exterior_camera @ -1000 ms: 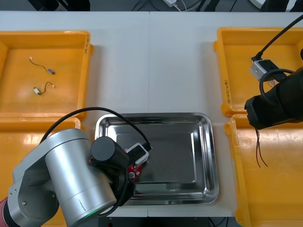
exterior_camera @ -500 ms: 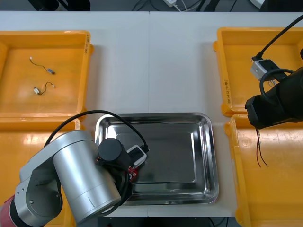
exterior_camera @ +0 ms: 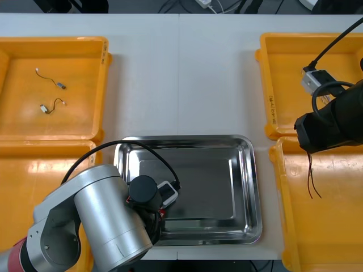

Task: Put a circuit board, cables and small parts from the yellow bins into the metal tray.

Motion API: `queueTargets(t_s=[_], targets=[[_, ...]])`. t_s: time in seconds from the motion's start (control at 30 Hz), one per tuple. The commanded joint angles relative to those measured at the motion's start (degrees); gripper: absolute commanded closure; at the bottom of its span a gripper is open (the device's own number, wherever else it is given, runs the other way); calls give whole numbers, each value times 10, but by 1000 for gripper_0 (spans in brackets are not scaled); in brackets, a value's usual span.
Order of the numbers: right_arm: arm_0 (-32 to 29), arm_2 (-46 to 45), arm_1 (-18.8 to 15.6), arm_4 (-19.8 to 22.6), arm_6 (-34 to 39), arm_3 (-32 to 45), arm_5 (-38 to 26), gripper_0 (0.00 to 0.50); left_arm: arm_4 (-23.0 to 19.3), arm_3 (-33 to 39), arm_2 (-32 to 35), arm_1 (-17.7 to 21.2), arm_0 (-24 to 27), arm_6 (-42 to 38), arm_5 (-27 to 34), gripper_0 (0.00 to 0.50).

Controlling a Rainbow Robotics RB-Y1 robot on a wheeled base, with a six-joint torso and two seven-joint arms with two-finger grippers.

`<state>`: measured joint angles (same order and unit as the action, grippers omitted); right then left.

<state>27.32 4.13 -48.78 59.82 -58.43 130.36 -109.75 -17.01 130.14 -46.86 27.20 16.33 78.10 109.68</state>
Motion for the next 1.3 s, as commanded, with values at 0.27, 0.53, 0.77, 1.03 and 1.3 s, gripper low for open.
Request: queueTargets(t_s=[0.27, 0.53, 0.77, 1.03, 1.3], targets=[[20, 5, 11, -2, -35, 2, -3, 500, 9, 3, -10, -17, 1, 9, 3, 210], [19, 5, 11, -8, -36, 2, -3, 500, 7, 13, -9, -15, 1, 8, 3, 160], [19, 5, 11, -7, -36, 2, -3, 500, 0, 33, 6, -10, 1, 9, 3, 160], [20, 5, 13, 2, -53, 21, -3, 500, -45, 91, 68, 12, 1, 9, 3, 147], [40, 22, 47, 33, -62, 31, -3, 500, -103, 132, 156, 30, 0, 11, 3, 0]])
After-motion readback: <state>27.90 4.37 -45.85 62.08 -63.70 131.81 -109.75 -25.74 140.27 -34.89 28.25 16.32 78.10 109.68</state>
